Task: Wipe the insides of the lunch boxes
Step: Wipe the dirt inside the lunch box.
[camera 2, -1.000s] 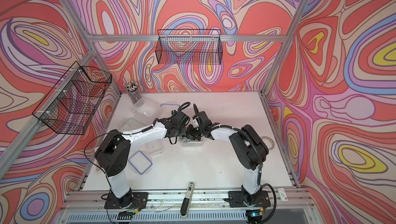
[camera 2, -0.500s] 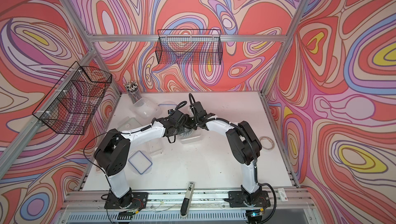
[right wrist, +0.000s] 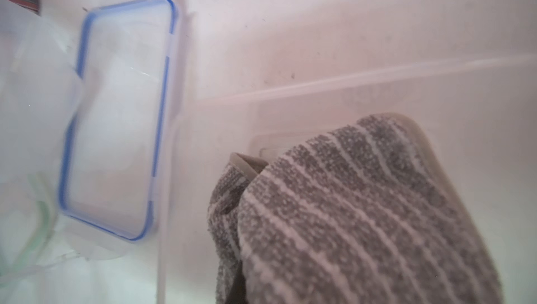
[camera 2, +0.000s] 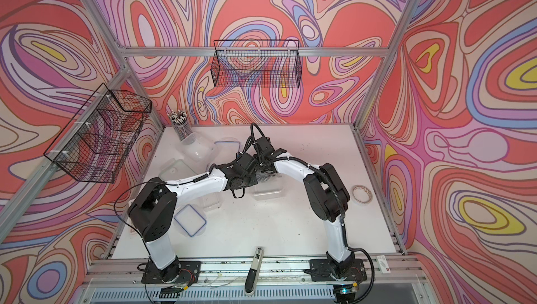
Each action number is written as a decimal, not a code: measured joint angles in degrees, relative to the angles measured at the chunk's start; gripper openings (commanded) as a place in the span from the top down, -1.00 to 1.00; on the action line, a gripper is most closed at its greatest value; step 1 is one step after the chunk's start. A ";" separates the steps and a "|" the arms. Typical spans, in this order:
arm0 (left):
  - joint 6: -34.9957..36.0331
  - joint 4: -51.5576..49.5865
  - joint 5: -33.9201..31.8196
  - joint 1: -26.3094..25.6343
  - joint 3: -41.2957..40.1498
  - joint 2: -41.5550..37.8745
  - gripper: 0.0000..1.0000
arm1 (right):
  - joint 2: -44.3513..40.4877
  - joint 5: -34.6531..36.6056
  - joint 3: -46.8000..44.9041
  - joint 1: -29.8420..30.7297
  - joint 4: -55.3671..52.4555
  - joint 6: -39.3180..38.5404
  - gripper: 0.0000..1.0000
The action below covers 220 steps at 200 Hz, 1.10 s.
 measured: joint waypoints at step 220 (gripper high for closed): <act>1.01 0.13 2.54 0.24 1.44 0.92 1.00 | 1.38 -5.81 -2.27 -1.38 4.13 6.88 1.00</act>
